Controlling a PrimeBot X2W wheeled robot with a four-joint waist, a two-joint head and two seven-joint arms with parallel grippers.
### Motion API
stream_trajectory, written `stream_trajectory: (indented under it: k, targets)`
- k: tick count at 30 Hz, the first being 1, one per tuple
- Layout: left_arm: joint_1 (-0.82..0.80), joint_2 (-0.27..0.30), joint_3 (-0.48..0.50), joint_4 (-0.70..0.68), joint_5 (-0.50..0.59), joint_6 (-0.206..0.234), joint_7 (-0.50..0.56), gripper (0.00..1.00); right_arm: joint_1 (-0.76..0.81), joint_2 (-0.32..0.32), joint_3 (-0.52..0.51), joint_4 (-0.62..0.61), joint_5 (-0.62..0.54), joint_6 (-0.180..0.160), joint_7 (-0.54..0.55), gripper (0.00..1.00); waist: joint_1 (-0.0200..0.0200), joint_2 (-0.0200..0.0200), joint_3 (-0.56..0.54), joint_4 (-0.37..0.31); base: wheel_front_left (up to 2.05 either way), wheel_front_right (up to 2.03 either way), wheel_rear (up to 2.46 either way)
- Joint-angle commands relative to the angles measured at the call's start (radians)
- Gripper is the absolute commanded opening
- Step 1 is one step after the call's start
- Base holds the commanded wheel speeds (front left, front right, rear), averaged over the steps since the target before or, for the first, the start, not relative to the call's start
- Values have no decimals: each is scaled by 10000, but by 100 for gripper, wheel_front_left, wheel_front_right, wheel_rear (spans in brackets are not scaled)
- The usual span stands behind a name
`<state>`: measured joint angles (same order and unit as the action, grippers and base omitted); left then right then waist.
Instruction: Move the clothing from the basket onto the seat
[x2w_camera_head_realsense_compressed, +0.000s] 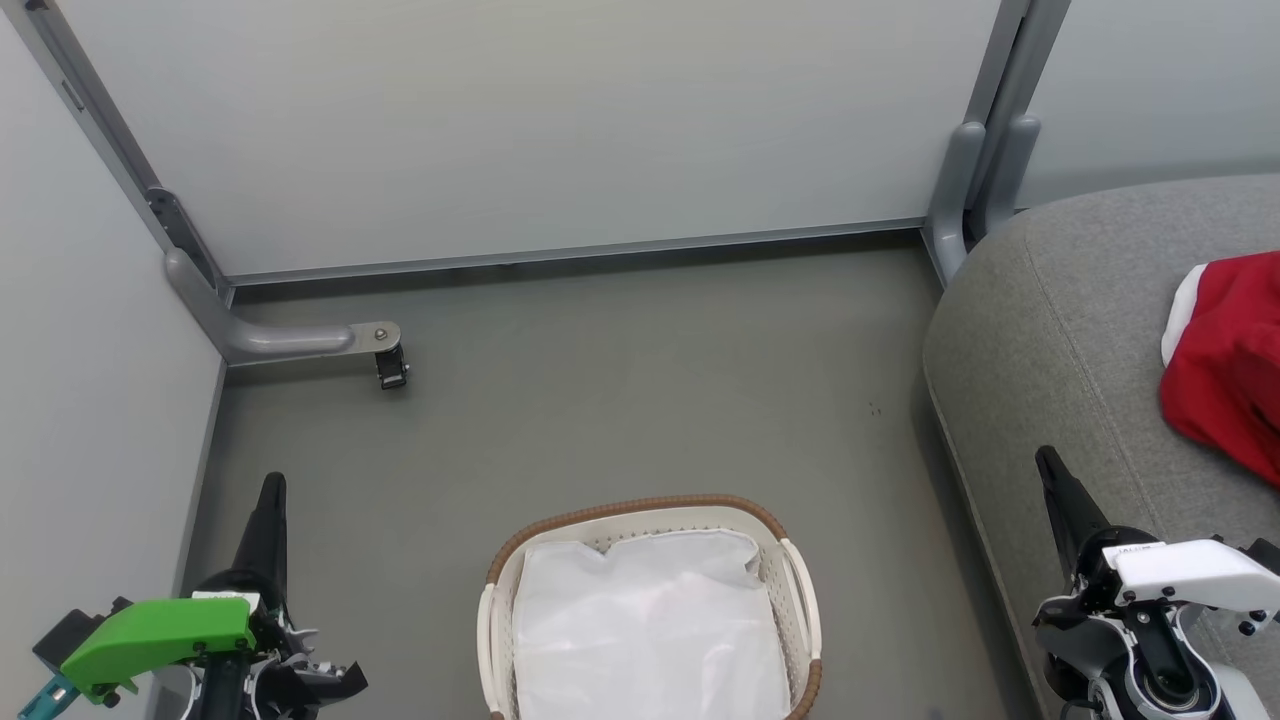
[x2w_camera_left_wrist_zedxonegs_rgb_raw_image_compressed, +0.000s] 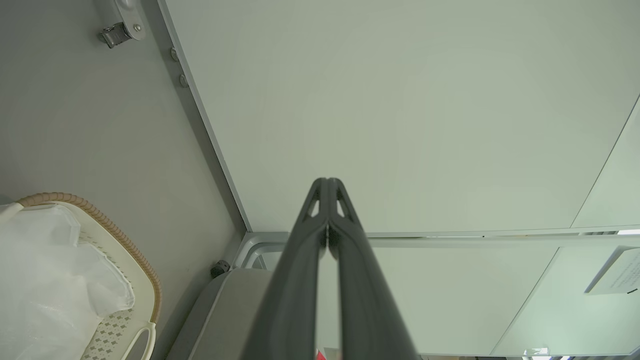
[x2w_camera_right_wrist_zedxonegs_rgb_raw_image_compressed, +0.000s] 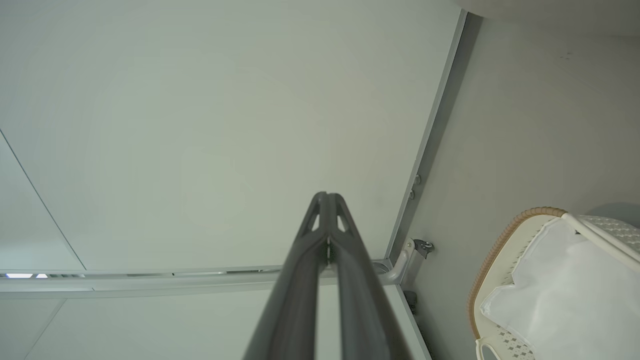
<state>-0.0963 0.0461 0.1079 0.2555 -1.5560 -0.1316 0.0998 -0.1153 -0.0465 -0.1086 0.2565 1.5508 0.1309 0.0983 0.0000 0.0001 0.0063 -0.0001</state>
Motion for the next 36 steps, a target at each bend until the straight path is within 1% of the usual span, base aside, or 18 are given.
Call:
stream_trajectory:
  k: [1,8,36]
  targets:
    - [-184,69,60,-83,-207,18,62,0,89,-63,-41,-87,227,-3,86,0,0,-1,-6,0,0,0,0]
    - [-201,73,88,-134,-614,18,186,0,125,-66,-79,-161,679,-3,192,0,0,-1,-32,1,0,0,0]
    - [-177,72,80,-123,-582,18,177,0,123,-65,-71,-149,640,-3,185,0,0,-1,-32,1,0,0,0]
